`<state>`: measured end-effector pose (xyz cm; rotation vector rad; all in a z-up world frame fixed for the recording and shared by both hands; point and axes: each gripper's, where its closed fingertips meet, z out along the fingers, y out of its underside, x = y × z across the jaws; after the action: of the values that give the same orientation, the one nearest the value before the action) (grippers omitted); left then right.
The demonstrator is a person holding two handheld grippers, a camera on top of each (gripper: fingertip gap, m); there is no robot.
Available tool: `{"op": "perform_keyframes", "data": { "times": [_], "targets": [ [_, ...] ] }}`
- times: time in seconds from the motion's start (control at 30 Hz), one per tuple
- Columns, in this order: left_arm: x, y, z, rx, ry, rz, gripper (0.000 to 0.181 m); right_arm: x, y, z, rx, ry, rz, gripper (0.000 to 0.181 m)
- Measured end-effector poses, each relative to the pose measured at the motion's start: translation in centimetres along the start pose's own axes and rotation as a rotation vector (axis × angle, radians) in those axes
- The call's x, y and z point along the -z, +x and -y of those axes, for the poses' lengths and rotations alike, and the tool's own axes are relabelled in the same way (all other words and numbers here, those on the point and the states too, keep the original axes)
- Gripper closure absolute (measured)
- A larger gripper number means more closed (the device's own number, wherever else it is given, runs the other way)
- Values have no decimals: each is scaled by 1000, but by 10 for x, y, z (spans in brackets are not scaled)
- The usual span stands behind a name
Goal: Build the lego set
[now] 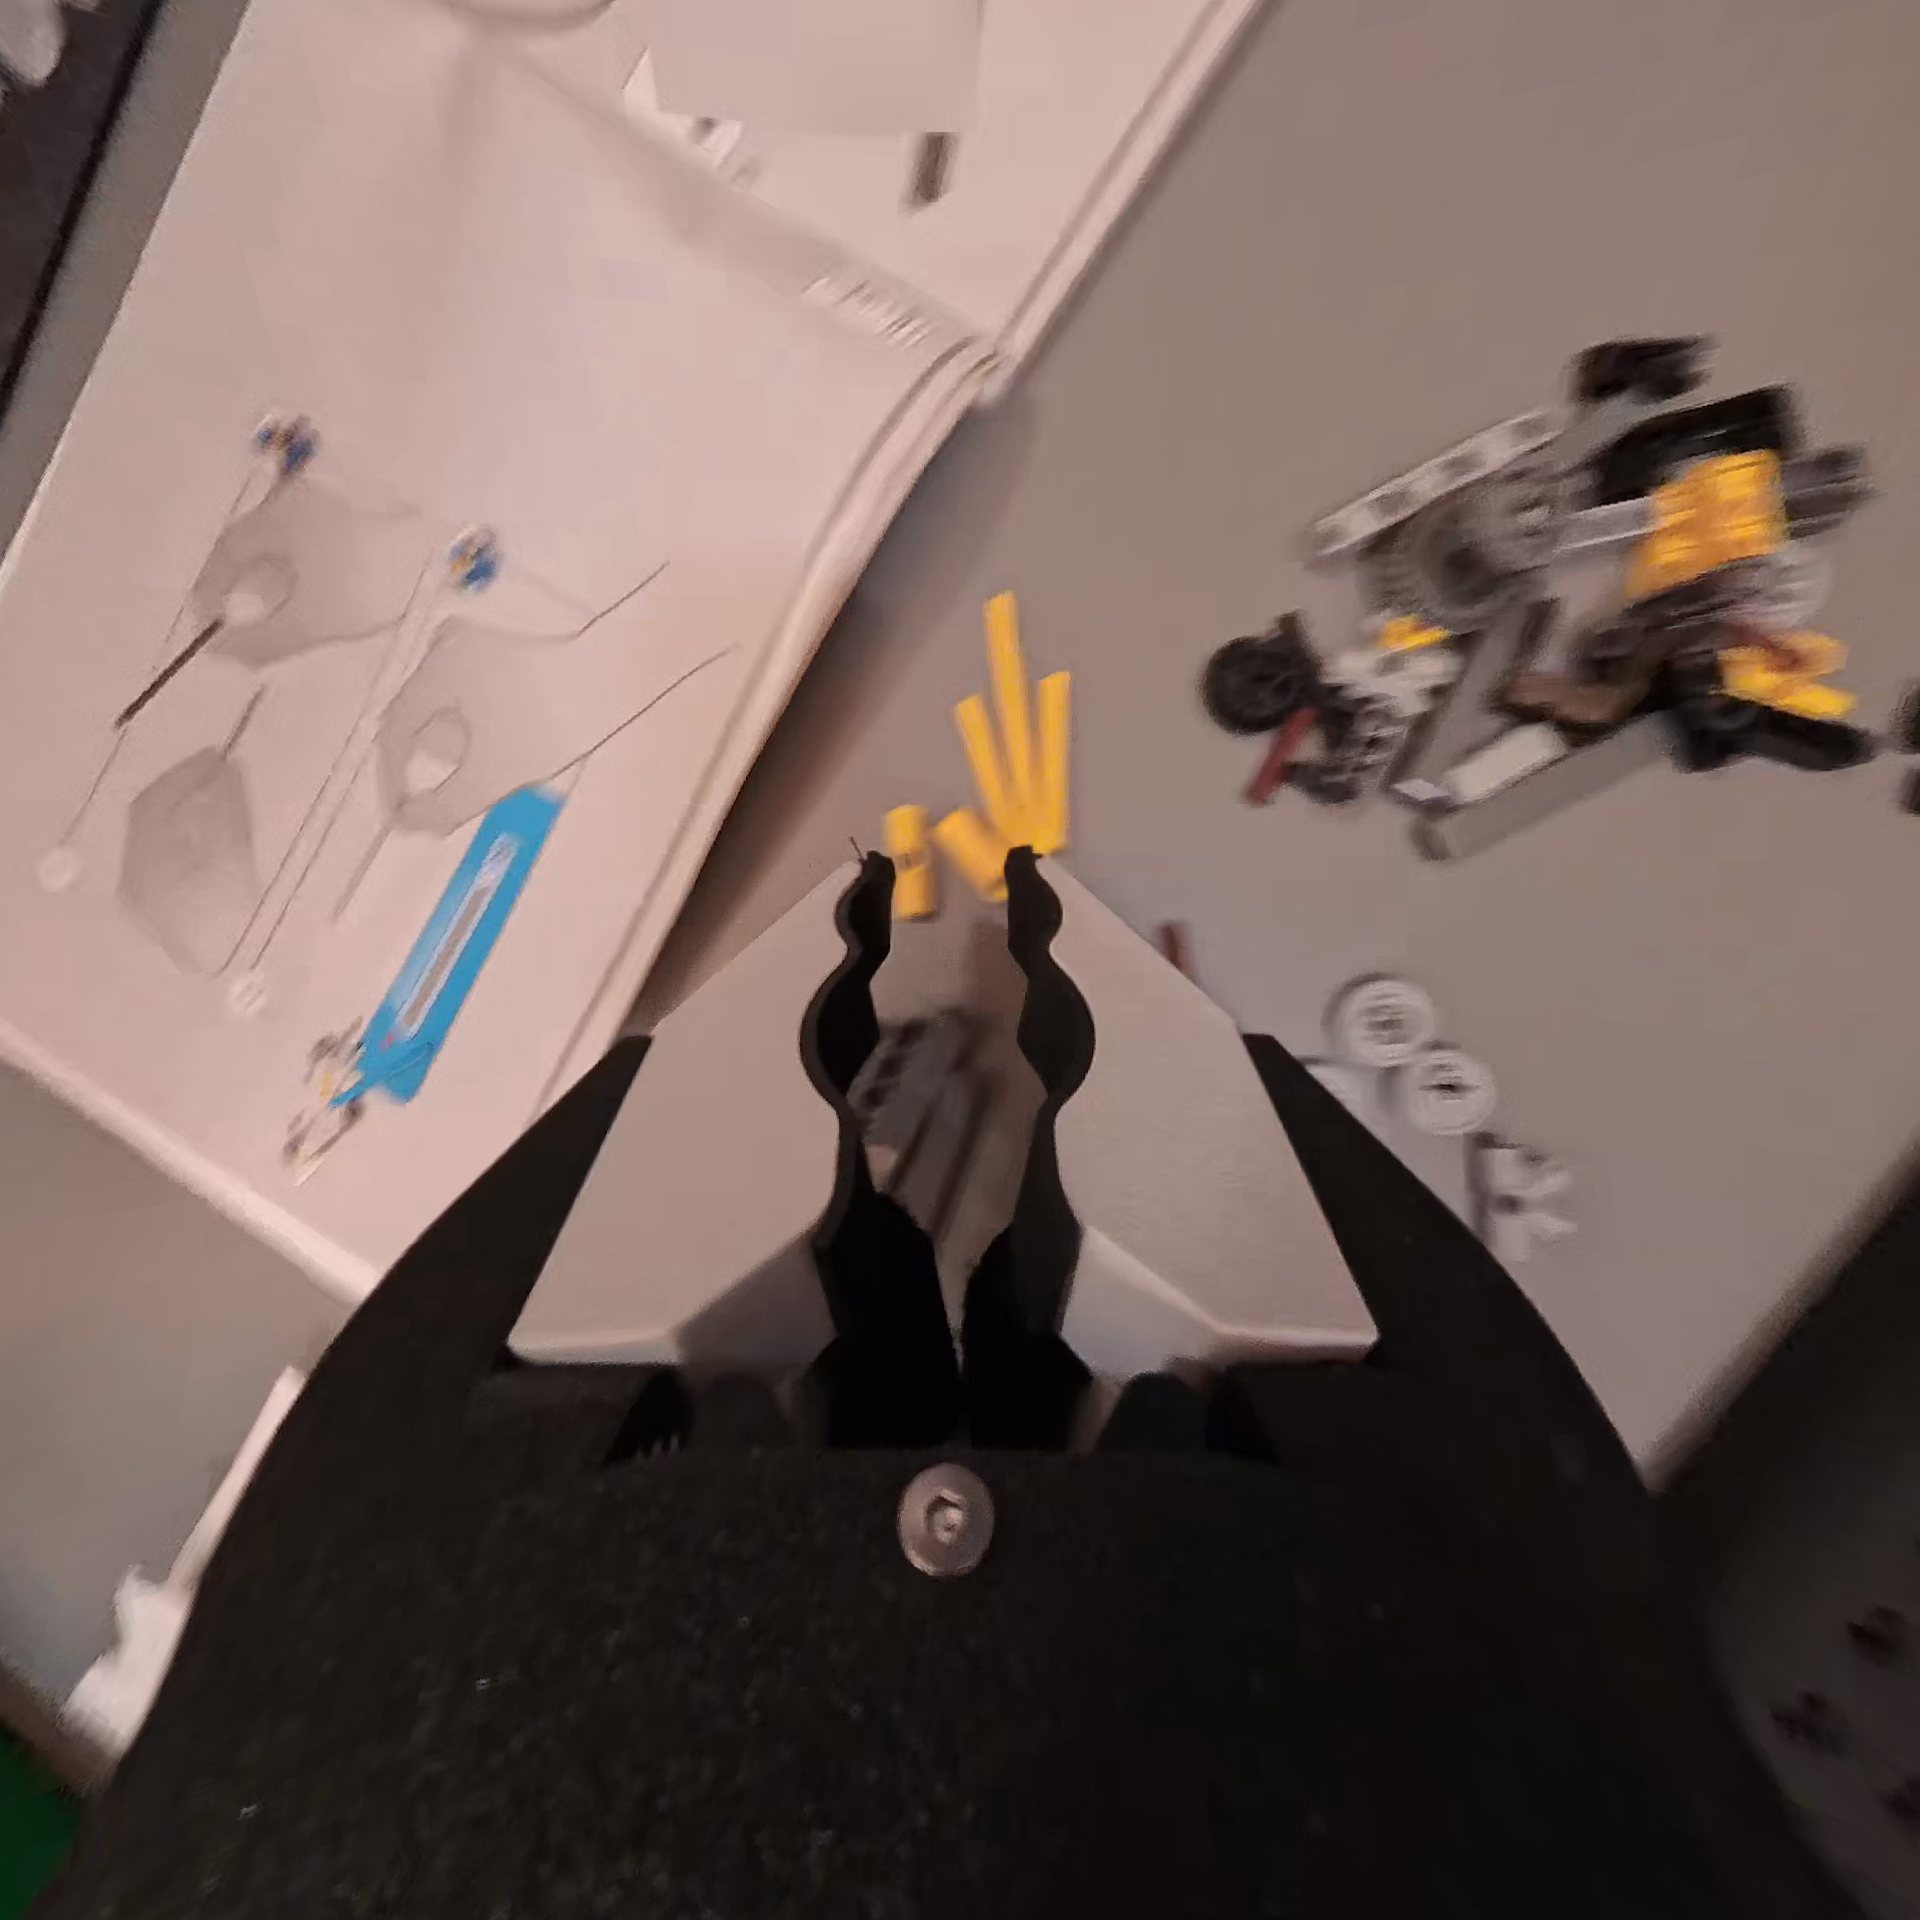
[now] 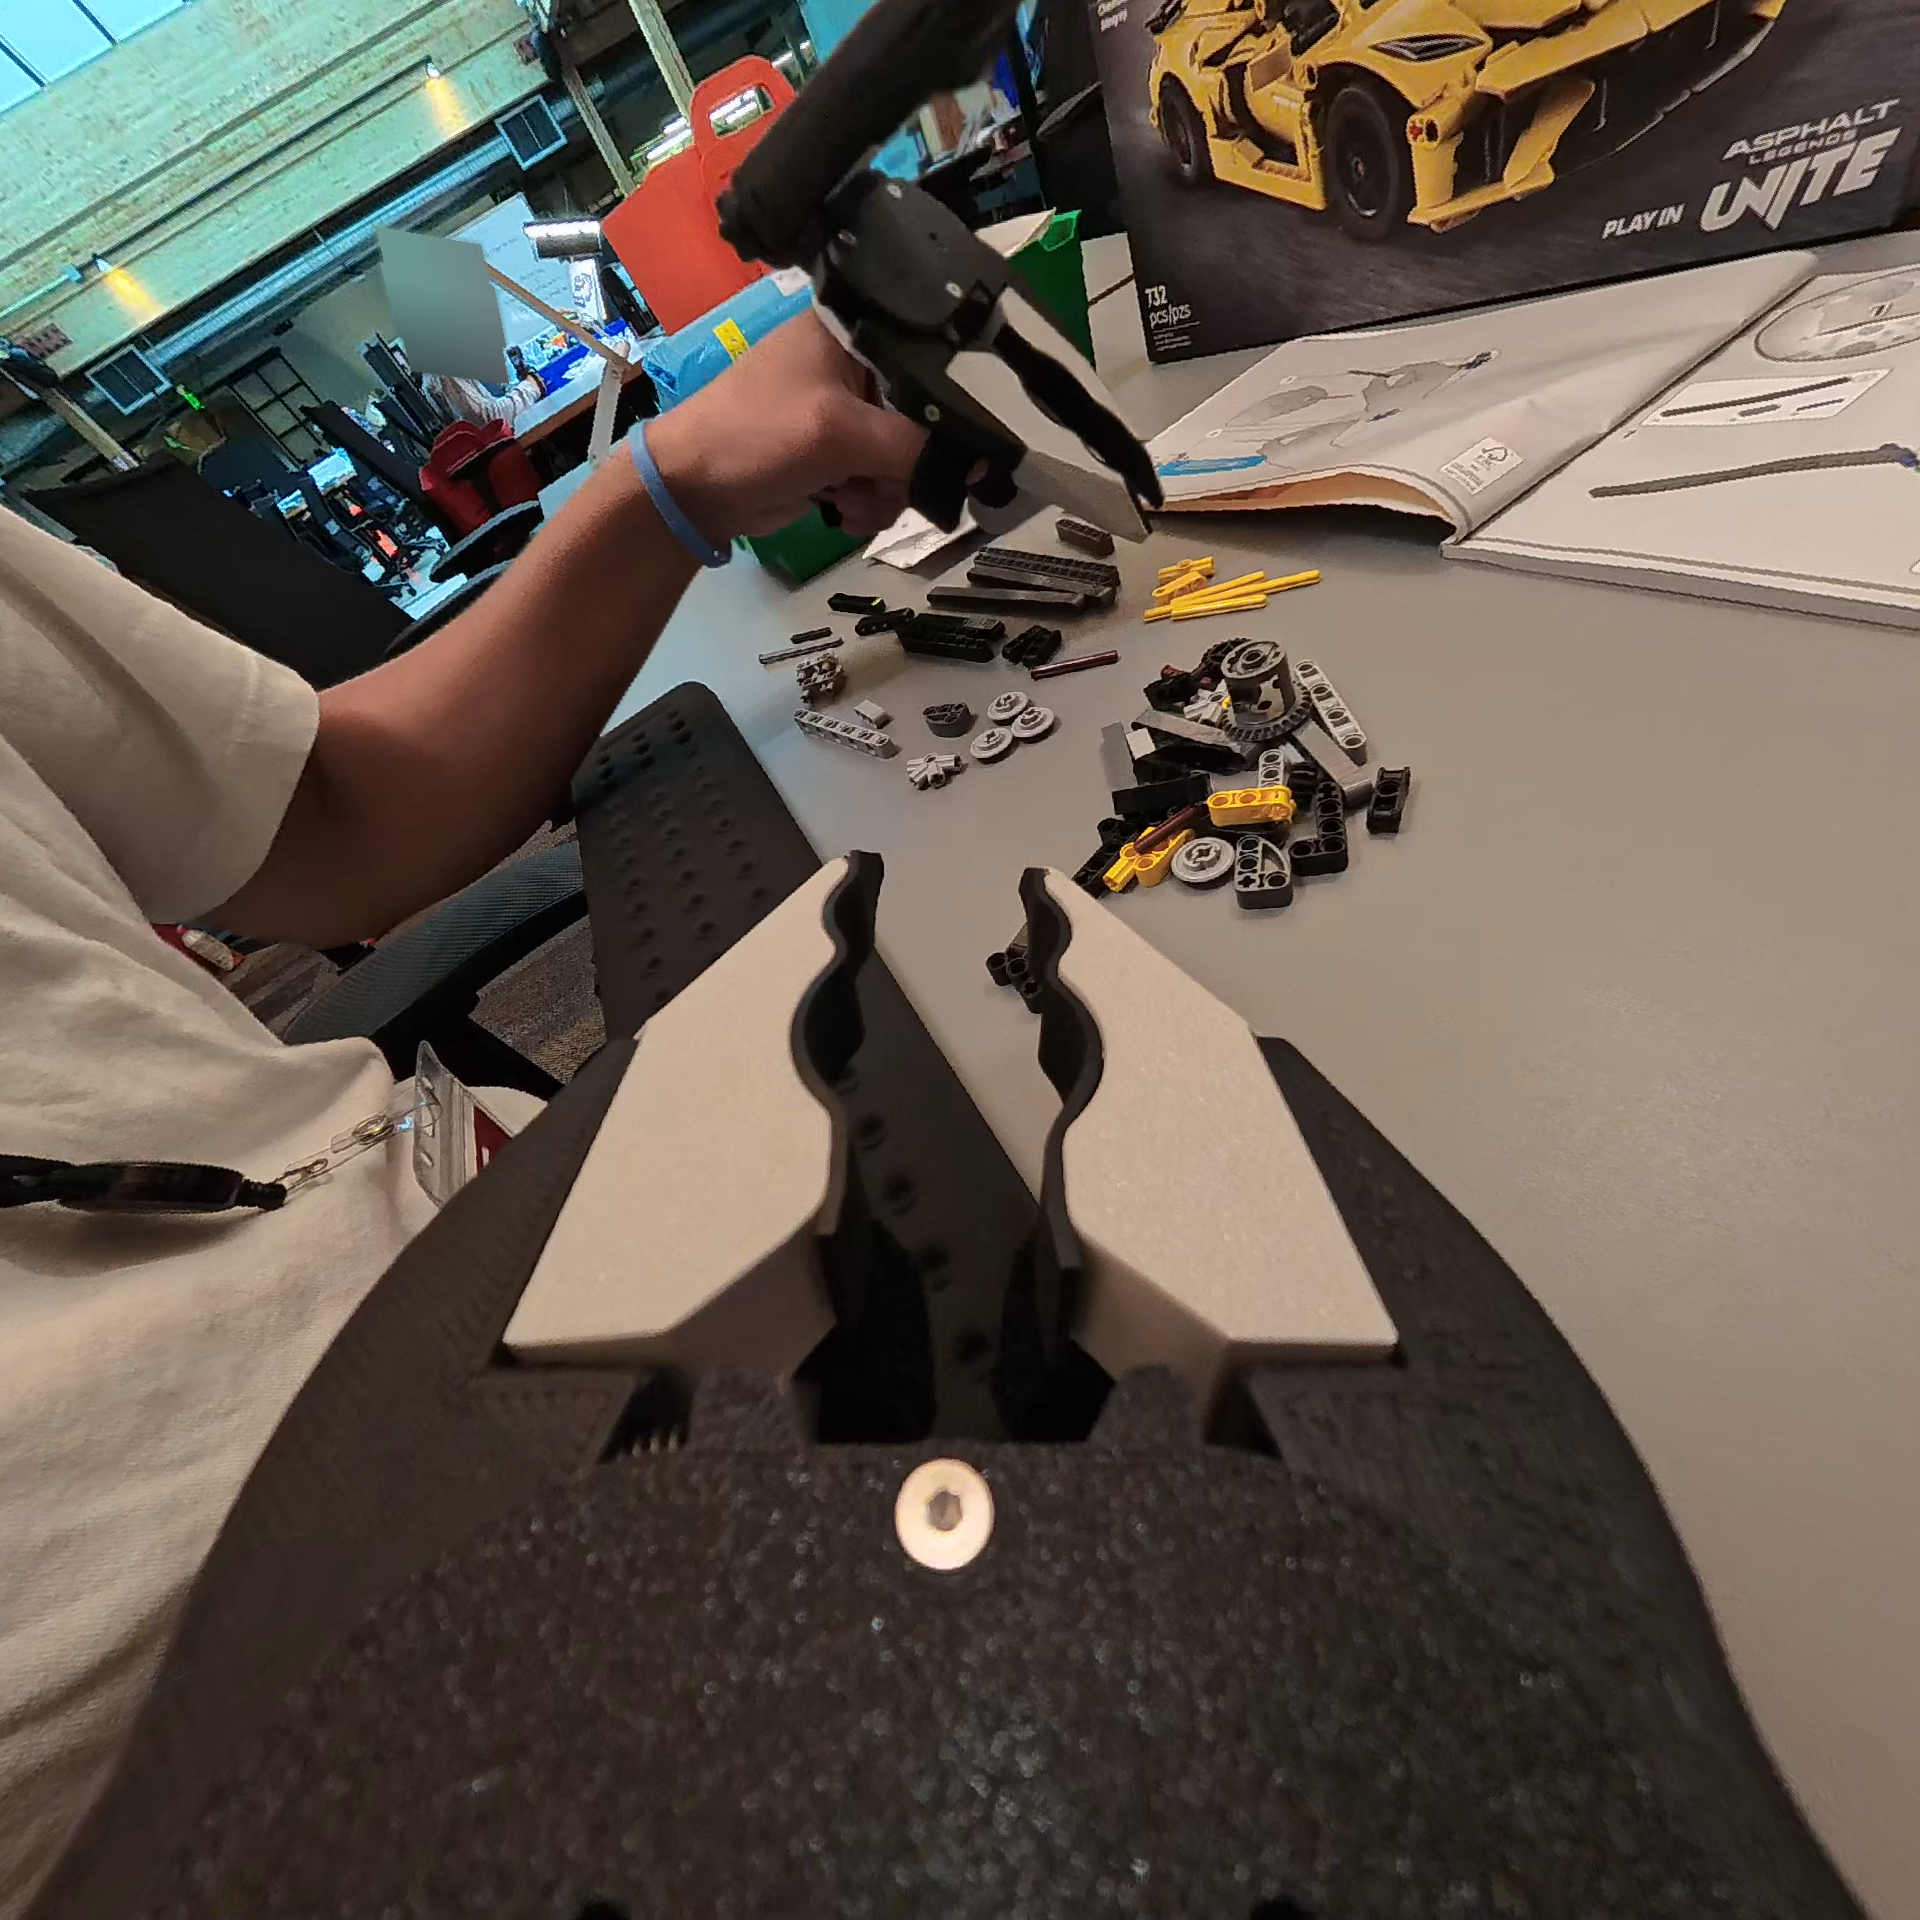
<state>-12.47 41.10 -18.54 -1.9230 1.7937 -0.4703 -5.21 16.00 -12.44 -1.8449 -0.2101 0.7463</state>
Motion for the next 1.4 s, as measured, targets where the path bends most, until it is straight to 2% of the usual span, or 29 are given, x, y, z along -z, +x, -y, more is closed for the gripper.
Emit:
{"op": "perform_keyframes", "data": {
  "times": [0.1, 0.13, 0.27, 0.3, 0.37, 0.53, 0.63, 0.77, 0.87, 1.0, 1.2, 1.3, 1.4],
  "targets": [
    [0, 62, 24, -124, 79, -159, 161, -1, 0, -1, -3, -7, 2, 152],
    [-3, 79, 30, -156, 84, -170, 164, -1, 0, -1, -4, -7, 1, 149],
    [-17, 137, 60, -77, 138, -234, 164, 0, 0, 0, -5, 0, 0, 152],
    [-20, 145, 63, -65, 140, -233, 160, 0, 1, 0, -5, 2, 0, 151],
    [-28, 152, 62, -84, 105, -199, 151, 1, 0, 1, -4, 4, 2, 152],
    [-42, 153, 56, -83, 24, -162, 156, 1, -1, 1, -3, 8, 12, 152],
    [-48, 158, 50, -90, -24, -201, 158, 2, -2, 2, -3, 14, 14, 152],
    [-52, 163, 50, -108, -34, -213, 168, 2, -2, 2, -5, 19, 16, 152],
    [-45, 166, 58, -107, 11, -225, 167, 3, -2, 3, -9, 22, 20, 151],
    [-18, 148, 58, -66, 74, -222, 168, 3, -2, 3, -13, 24, 23, 152],
    [22, 58, 14, 85, 100, -95, 167, 2, -2, 3, -12, 19, 23, 152],
    [20, 17, -13, 99, 29, -9, 168, 2, -1, 2, -17, 15, 23, 152],
    [6, 3, -27, 113, -27, 3, 167, 1, -1, 2, -21, 14, 21, 152]
  ]
}}
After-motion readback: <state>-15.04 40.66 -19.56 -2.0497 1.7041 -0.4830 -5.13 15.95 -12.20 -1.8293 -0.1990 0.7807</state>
